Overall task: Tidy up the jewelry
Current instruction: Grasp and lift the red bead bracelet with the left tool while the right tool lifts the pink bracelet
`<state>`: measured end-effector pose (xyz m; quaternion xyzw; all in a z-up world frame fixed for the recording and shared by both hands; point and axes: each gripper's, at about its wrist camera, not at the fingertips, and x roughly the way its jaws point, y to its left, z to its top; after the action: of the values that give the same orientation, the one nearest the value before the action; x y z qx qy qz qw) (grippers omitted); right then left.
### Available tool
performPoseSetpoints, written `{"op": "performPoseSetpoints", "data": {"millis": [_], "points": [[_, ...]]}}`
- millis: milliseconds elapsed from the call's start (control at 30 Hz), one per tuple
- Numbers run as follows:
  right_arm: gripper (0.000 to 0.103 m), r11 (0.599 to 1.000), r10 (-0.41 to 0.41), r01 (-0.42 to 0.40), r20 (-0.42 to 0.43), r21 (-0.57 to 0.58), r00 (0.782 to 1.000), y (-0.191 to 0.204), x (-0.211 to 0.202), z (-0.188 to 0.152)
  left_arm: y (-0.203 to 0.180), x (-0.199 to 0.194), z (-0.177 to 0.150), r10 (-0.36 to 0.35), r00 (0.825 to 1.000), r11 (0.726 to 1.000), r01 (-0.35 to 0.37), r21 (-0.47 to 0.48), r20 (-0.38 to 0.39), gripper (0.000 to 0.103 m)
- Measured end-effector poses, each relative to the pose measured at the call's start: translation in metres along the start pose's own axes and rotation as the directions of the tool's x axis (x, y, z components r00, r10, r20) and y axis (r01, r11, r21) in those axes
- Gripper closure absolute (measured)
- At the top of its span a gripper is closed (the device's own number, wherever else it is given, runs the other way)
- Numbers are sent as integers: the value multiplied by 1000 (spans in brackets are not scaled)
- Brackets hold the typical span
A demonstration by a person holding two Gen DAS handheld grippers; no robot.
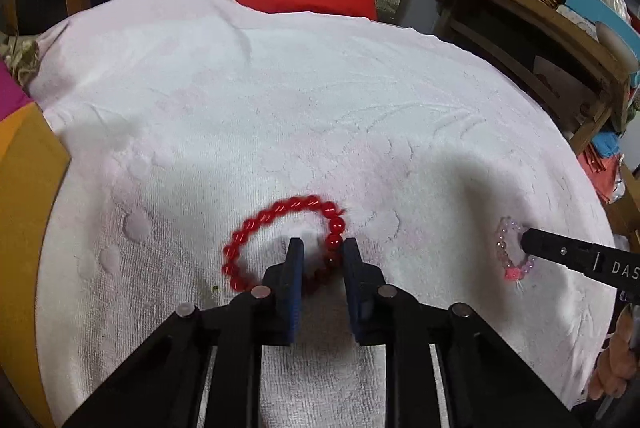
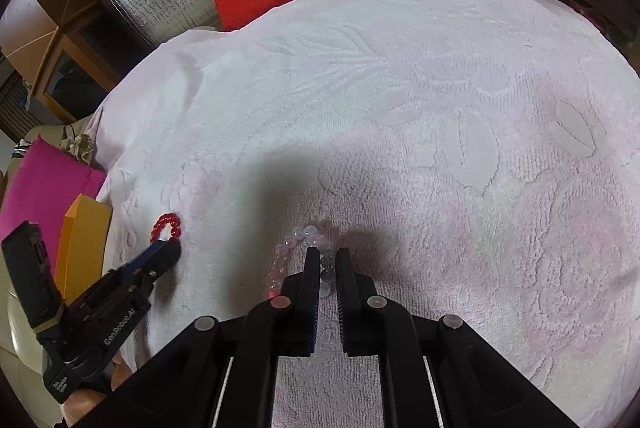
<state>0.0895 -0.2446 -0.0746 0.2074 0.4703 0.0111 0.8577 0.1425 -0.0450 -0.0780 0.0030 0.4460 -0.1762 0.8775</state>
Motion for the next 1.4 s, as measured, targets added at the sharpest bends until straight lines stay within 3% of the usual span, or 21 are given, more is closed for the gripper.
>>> {"op": "performPoseSetpoints", "data": {"millis": [133, 200, 333, 367, 467, 700, 1067, 1400], "points": [[94, 1000, 0, 0, 2, 6, 1000, -1, -1, 0, 2, -1, 0, -14, 1000, 1000, 14, -18, -13, 80], [94, 1000, 0, 0, 2, 8, 1000, 0, -1, -1, 3, 0, 0, -29, 999, 999, 28, -20, -14, 74], [94, 1000, -13, 13, -1, 1, 1000, 1, 1, -1, -6, -1, -4, -17, 1000, 1000, 17, 22, -10, 74], [94, 1000, -13, 13, -2, 2, 1000, 1, 1, -1, -8, -1, -4, -13, 1000, 1000, 13, 28, -10, 76], [93, 1000, -10, 10, -9, 12, 1000, 0, 2, 0, -7, 0, -3, -26, 1000, 999, 27, 20, -15, 94], [93, 999, -18, 18, -8, -29, 1000, 5, 4, -1, -9, -7, -4, -28, 999, 1000, 28, 12, -21, 94], [94, 994, 105, -101, 111, -38, 988, 14, -25, -1, -4, -65, -7, -88, 992, 996, 89, -5, 90, 94], [94, 982, 182, -169, 167, -87, 969, 44, -48, -12, 8, -113, -21, -74, 983, 997, 78, -20, 168, 94]]}}
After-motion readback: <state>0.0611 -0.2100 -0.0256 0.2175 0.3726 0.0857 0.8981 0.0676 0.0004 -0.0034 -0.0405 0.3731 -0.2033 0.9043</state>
